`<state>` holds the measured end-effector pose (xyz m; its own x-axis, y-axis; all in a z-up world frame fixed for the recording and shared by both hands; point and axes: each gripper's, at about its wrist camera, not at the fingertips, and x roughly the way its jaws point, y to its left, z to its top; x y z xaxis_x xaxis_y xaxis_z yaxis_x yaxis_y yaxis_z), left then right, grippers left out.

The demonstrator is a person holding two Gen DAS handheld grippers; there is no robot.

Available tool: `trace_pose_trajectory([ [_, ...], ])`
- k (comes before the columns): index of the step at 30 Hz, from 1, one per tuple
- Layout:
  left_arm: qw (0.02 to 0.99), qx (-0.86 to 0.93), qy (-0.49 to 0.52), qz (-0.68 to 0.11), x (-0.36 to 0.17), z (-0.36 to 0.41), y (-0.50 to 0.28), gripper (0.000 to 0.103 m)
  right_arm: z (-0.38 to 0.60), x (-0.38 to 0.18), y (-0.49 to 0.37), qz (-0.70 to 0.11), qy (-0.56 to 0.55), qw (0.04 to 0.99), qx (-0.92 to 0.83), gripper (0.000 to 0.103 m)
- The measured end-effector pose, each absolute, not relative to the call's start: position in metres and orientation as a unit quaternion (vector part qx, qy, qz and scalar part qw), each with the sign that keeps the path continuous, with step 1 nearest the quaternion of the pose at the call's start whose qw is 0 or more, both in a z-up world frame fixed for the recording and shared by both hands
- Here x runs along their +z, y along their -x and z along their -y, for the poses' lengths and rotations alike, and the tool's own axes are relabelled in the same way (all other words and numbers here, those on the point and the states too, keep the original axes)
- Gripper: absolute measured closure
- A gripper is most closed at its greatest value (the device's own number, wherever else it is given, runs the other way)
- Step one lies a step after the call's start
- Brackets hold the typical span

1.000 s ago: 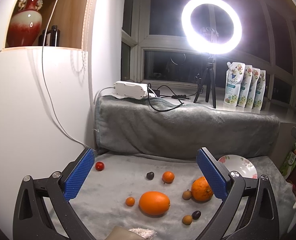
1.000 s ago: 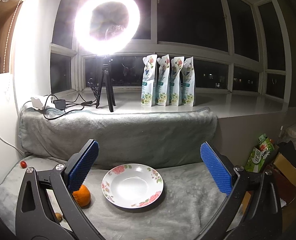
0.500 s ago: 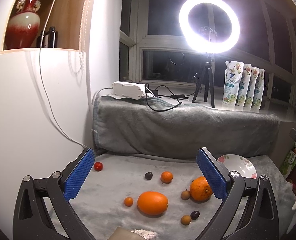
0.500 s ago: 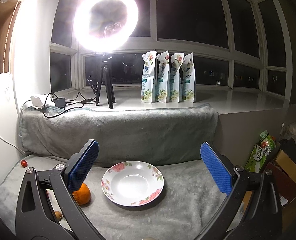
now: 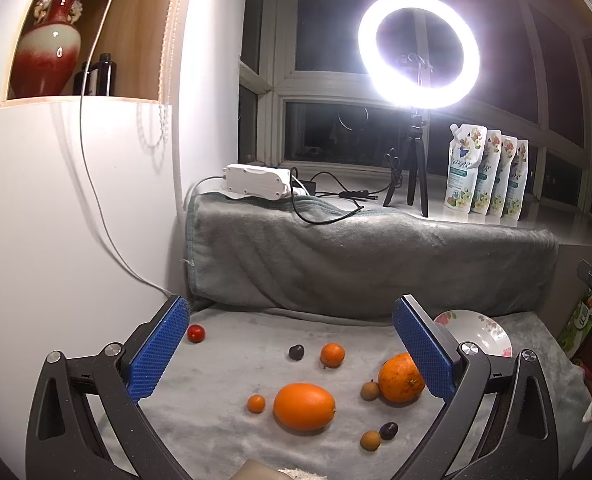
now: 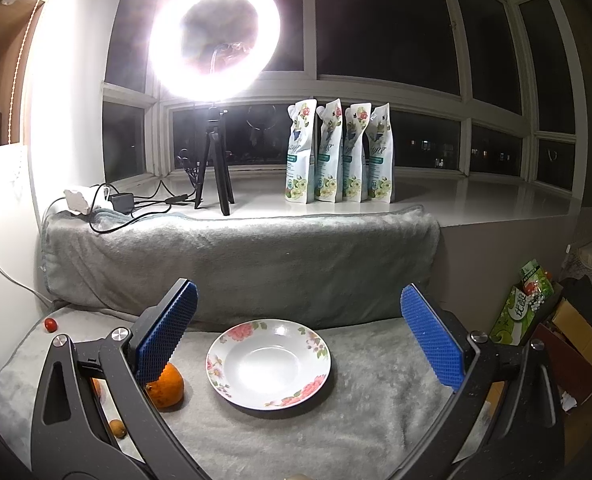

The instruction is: Organize fruits

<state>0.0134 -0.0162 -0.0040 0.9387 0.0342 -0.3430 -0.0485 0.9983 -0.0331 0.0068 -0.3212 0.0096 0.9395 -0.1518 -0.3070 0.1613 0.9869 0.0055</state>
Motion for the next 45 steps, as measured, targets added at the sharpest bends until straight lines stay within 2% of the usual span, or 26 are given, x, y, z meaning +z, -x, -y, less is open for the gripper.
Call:
trace_pose_trajectory([
  [28,0.984,0.02,0.02,-0.175,-0.005,0.018,-0.015,0.002,0.319,0.012,-0.011,-0.174,-0.021,0.983,-0.062,0.0],
  [45,0.977,-0.015,0.029,-0.208,-0.029,0.02,-0.024,0.002,0.317,-0.005,-0.032,-0.214,-0.038,0.976,-0.009,0.0],
])
